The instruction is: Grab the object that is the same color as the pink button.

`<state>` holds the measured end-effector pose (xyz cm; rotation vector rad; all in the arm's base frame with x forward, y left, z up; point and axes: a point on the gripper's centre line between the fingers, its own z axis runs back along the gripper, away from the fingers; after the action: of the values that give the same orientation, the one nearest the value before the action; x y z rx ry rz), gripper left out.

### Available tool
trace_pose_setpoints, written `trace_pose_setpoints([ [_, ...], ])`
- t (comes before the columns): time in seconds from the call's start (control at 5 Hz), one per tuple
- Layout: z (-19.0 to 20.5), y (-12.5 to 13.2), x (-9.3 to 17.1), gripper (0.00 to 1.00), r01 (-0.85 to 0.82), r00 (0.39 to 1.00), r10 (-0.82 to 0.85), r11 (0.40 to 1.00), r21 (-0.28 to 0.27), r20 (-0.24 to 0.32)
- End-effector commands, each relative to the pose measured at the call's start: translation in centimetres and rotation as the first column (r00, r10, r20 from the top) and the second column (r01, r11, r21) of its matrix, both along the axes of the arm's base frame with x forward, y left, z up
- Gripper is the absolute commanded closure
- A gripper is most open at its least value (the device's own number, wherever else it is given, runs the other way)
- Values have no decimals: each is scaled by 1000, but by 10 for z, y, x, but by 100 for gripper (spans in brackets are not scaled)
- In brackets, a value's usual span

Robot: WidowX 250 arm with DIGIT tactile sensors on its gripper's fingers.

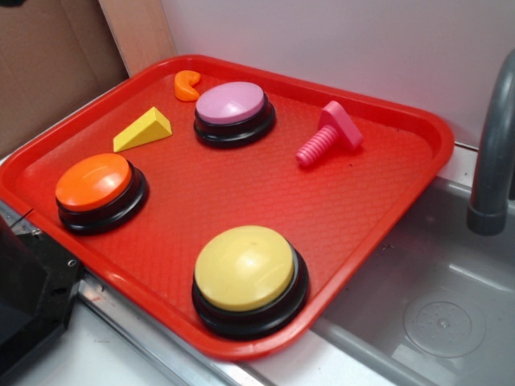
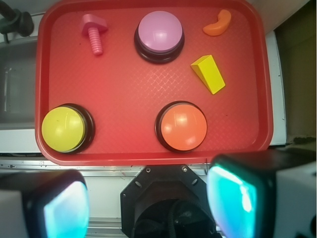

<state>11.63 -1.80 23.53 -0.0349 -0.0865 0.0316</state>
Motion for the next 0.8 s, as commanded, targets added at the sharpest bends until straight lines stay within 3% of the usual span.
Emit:
trace_pose_setpoints([
  [0.0,0,0,0,0,0,1000,0,1000,0,0],
  [0.2,-11,-5,20,0,84,995,-83,996,-20,46],
  [0.4,-20,-11,47,0,28,992,-32,999,33,120],
  [0.6,-36,-22,79,0,1,984,-4,1000,18,179],
])
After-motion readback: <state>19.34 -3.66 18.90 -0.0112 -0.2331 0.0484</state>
